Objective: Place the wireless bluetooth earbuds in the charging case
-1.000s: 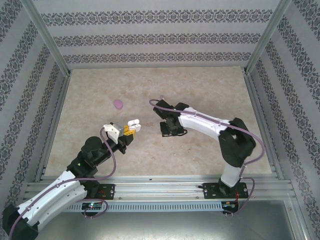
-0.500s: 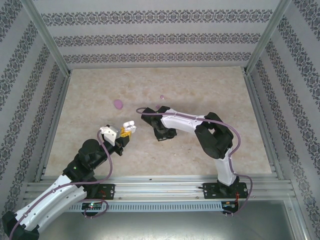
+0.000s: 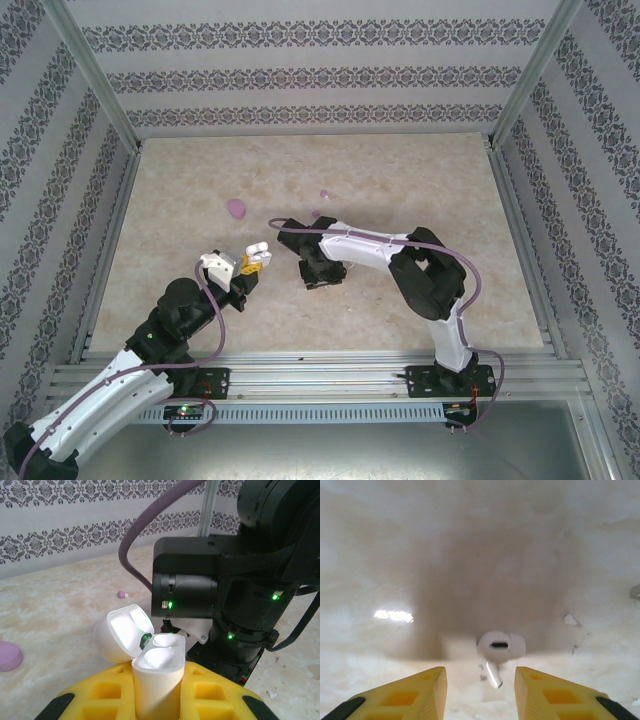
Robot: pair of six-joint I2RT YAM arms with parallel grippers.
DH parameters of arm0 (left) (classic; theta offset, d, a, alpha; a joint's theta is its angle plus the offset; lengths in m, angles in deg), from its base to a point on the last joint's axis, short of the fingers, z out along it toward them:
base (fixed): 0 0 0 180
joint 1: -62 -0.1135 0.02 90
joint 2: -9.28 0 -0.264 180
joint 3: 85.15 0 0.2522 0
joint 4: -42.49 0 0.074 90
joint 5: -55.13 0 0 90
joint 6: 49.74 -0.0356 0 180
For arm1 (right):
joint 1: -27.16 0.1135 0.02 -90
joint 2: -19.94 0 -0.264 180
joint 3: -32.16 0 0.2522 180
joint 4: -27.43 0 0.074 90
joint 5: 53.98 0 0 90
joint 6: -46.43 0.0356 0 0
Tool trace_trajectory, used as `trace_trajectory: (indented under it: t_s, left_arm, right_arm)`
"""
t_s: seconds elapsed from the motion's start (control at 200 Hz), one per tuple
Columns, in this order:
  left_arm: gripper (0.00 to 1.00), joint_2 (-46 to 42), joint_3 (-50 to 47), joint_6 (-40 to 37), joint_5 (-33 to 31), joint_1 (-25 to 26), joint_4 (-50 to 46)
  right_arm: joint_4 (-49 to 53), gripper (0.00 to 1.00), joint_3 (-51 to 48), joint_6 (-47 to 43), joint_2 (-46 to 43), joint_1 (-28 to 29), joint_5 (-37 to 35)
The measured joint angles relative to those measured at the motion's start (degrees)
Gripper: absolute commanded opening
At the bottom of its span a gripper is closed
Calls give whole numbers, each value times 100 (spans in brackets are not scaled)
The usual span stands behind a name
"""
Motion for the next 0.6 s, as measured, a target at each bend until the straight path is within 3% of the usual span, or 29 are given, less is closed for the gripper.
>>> trace_trajectory:
  t_s: [0.4, 0.6]
  left_arm:
    - [0, 579, -13, 201, 581, 0, 201]
    - [0, 944, -50, 289, 1123, 0, 522]
  right_arm:
    - [-404, 40, -356, -350, -962, -579, 977]
    - [-555, 49, -769, -372, -940, -752, 1231]
